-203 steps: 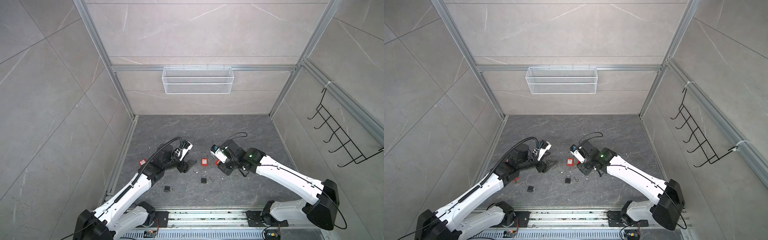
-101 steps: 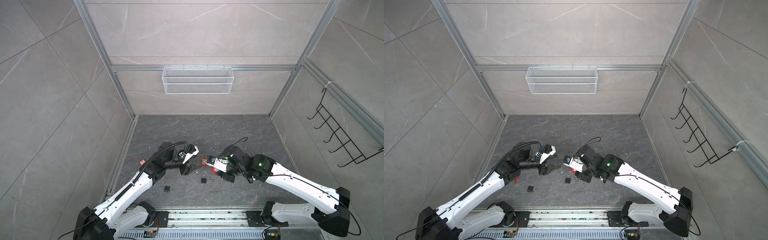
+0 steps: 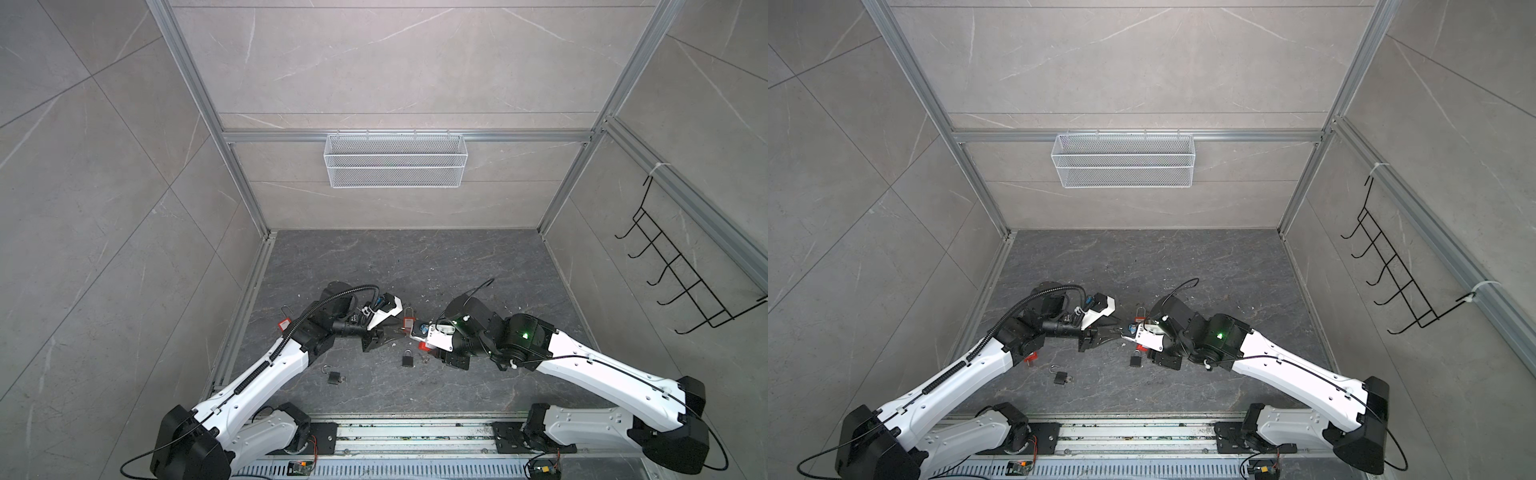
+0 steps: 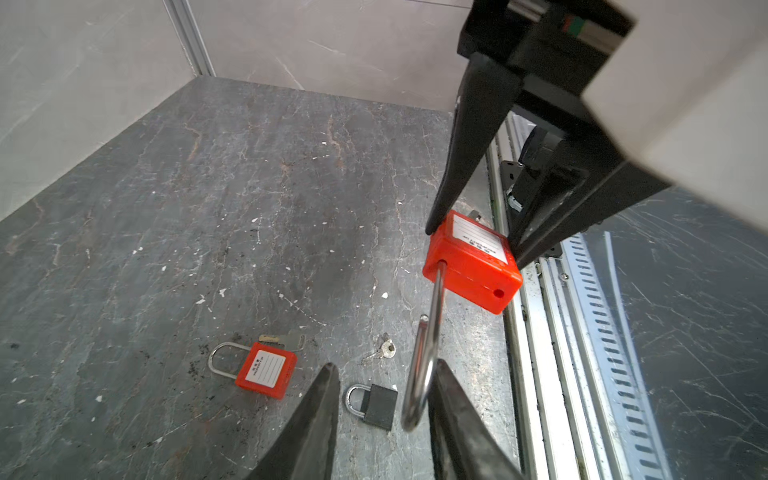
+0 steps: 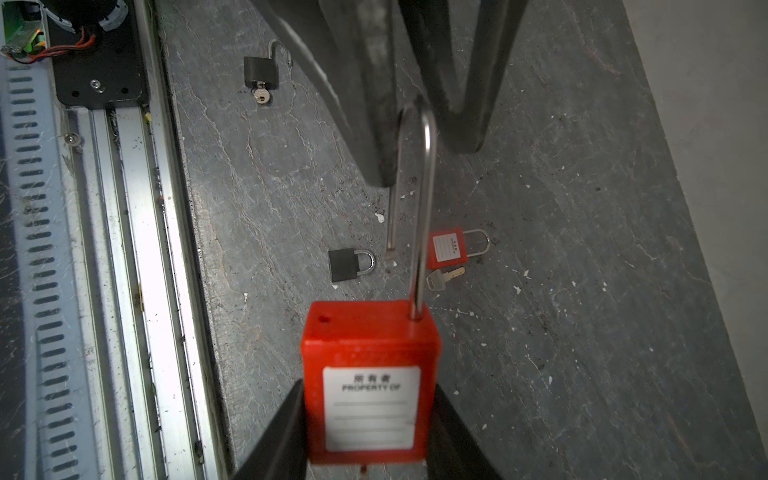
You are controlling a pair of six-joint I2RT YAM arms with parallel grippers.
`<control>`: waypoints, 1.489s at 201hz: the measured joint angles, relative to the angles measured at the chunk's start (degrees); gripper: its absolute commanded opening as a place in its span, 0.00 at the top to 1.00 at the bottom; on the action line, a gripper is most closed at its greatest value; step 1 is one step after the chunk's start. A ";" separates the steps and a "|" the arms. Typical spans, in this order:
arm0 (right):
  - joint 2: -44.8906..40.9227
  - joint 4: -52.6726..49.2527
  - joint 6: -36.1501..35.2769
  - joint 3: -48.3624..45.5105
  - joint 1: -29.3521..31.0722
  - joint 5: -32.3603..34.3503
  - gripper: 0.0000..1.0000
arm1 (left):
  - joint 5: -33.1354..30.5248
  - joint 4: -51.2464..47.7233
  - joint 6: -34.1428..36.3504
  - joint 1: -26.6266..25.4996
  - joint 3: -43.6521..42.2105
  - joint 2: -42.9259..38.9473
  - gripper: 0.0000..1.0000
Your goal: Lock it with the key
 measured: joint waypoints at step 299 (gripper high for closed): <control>-6.47 -1.53 -5.11 -3.26 0.63 3.98 0.47 | 4.15 7.91 -6.78 -6.97 -1.77 1.38 1.00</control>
